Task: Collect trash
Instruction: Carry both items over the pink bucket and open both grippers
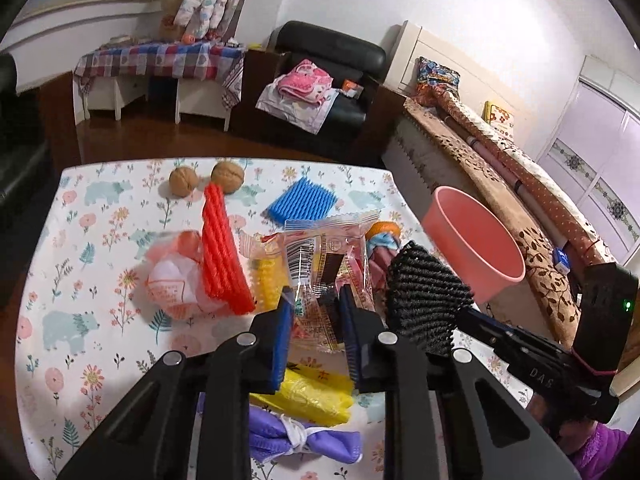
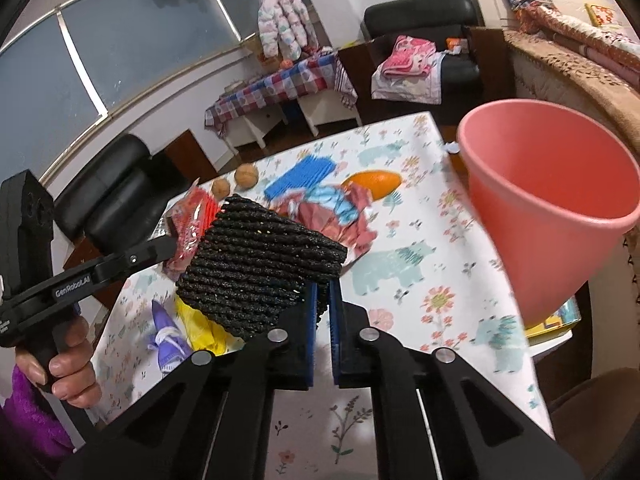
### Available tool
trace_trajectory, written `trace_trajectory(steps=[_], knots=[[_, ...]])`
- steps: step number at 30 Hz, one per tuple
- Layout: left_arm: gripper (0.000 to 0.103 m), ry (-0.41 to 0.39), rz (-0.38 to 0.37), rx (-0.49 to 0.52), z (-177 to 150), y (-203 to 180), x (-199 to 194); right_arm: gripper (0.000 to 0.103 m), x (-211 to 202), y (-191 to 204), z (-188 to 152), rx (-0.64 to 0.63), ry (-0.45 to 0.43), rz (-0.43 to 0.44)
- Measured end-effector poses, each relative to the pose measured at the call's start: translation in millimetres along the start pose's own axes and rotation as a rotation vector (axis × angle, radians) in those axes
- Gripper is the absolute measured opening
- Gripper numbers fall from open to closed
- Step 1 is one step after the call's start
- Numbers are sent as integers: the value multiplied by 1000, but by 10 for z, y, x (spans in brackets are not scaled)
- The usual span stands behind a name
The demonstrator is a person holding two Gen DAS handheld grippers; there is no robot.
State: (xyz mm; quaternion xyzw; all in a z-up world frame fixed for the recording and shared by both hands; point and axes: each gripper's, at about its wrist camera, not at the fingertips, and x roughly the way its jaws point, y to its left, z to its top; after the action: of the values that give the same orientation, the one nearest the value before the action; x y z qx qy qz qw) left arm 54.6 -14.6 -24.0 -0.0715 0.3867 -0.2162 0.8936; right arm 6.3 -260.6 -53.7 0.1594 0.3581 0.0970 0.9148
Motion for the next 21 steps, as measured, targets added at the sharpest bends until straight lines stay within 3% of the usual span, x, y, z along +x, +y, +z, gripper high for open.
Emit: trace_trajectory(steps=[12, 21], knots=[[22, -20, -12, 59, 290, -509, 88, 6, -441, -367, 322, 12, -158, -202], [22, -14, -86, 143, 585, -1233, 367, 6, -772, -894, 540, 96, -239, -317]])
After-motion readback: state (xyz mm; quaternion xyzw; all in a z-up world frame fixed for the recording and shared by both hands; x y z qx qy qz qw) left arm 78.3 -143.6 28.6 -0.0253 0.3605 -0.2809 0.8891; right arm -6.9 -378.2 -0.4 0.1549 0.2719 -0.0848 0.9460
